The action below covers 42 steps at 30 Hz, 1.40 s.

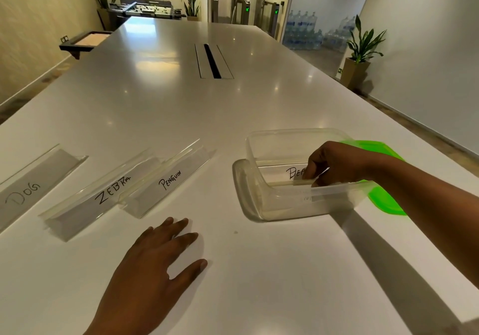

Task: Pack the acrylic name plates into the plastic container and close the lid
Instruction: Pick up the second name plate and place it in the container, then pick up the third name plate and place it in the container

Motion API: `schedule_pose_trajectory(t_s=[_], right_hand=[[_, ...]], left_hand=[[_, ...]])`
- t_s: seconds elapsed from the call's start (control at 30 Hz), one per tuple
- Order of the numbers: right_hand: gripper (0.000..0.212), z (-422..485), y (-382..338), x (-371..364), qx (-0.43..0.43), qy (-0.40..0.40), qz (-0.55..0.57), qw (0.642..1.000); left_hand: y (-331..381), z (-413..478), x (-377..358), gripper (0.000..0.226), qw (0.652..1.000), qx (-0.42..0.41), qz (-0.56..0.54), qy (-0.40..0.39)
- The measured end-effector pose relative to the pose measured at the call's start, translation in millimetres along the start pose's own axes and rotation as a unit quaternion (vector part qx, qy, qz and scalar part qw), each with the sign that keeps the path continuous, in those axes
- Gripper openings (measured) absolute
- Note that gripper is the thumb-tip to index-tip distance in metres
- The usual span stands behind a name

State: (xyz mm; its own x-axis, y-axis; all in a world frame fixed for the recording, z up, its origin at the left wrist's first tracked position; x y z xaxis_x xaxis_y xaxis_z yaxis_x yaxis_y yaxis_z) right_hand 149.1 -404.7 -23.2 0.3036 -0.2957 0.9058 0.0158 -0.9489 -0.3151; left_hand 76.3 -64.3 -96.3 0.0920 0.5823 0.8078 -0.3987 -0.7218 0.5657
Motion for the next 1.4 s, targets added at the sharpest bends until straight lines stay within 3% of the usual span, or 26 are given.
schedule_pose_trajectory(t_s=[0.2, 0.4, 0.6, 0.73, 0.9, 1.13, 1.23, 1.4], right_hand=[[0.016, 3.9, 8.8, 4.0, -0.016, 0.006, 0.006, 1.0], [0.008, -10.2, -15.1, 33.0, 0.015, 0.105, 0.054, 0.993], [0.009, -66.2, -82.4, 51.3, 0.112, 0.308, 0.194, 0.925], [0.011, -104.7, -141.0, 26.6, 0.202, 0.377, 0.156, 0.891], [0.023, -103.1, -187.2, -48.3, 0.276, 0.29, 0.148, 0.904], [0.056, -50.9, -165.5, -118.0, 0.148, 0.209, 0.024, 0.966], [0.068, -42.4, -160.5, -135.7, 0.117, 0.195, -0.041, 0.973], [0.065, -42.4, -160.5, -141.6, 0.111, 0.201, -0.069, 0.971]], left_hand=[[1.1, 2.3, 0.4, 0.093, 1.0, -0.006, -0.01, 0.003], [3.3, 1.9, 0.3, 0.077, 1.0, -0.007, -0.014, -0.003], [3.5, 0.1, 0.1, 0.069, 1.0, -0.006, -0.005, -0.001], [2.9, -1.2, 2.3, 0.07, 1.0, -0.008, -0.017, 0.007], [2.1, -1.4, 3.4, 0.066, 0.999, -0.012, -0.025, 0.016], [2.8, -3.5, 5.1, 0.071, 0.999, -0.017, -0.015, 0.028], [1.9, -4.3, 4.4, 0.069, 0.999, -0.019, -0.012, 0.027], [0.7, -6.1, 2.7, 0.07, 0.999, -0.025, -0.007, 0.023]])
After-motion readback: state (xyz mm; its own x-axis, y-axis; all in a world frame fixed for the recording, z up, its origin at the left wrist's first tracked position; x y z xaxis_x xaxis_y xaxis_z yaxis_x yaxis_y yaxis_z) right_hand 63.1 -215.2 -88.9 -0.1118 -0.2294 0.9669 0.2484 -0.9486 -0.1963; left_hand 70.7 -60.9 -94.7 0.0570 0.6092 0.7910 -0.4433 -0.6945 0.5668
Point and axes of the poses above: each hand's wrist, its own z-axis towards the middle knuckle, its own x-axis out of the back of the hand, y = z × x, the point moved 9 cm from there along z, towards the middle knuckle, and after that the axes turned 8 degrees about -z, right-handed, at the moved point
